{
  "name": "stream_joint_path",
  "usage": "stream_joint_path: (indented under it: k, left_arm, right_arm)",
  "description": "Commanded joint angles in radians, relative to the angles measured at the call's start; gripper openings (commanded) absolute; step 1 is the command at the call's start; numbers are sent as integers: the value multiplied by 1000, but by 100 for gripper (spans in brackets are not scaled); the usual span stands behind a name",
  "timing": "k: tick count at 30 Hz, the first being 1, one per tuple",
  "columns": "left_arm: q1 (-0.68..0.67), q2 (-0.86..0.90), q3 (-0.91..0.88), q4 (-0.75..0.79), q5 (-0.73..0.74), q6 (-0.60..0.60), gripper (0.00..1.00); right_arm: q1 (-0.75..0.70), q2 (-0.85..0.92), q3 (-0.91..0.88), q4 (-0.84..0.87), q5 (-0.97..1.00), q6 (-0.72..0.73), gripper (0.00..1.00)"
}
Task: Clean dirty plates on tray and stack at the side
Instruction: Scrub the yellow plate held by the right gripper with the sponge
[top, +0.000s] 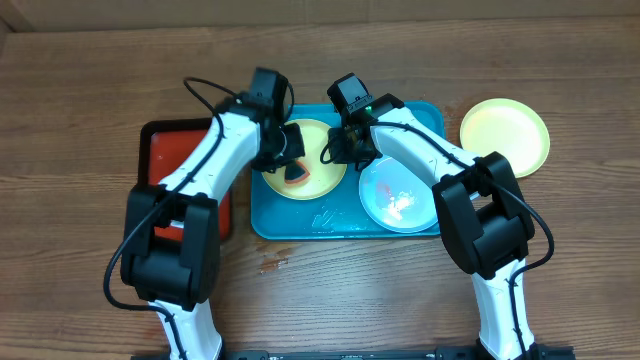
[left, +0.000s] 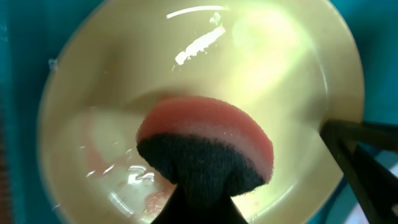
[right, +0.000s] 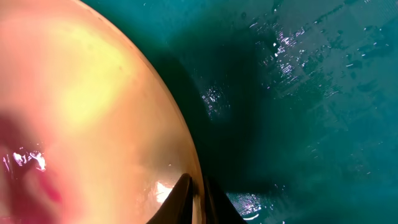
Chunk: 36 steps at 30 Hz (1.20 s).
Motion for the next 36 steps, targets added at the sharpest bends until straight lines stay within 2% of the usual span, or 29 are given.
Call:
stream_joint_path:
  k: [1, 7, 10, 15, 20, 26, 31, 36]
  left_arm:
    - [-33, -20, -51, 92, 12, -61, 4]
    - [-66, -18, -55, 200, -37, -66, 4]
    - [-74, -6, -55, 201, -95, -111, 4]
    - [-74, 36, -55, 201, -102, -111, 5]
    - [-72, 93, -55, 207, -192, -95, 4]
    - [-71, 98, -55, 179, -321, 13, 10]
    - [-70, 97, -31, 108, -357, 92, 4]
    - [-70, 97, 64, -24, -428, 107, 4]
  right_arm:
    - [10, 1, -33, -8, -3, 0, 8]
    - [10, 1, -33, -8, -3, 1, 8]
    - [10, 1, -33, -8, -3, 1, 8]
    - [10, 1, -33, -9, -3, 1, 8]
    - [10, 1, -33, -9, -3, 1, 8]
    - [10, 1, -33, -10, -3, 0, 8]
    - [10, 1, -33, -10, -3, 0, 8]
    - [10, 1, -33, -10, -2, 0, 8]
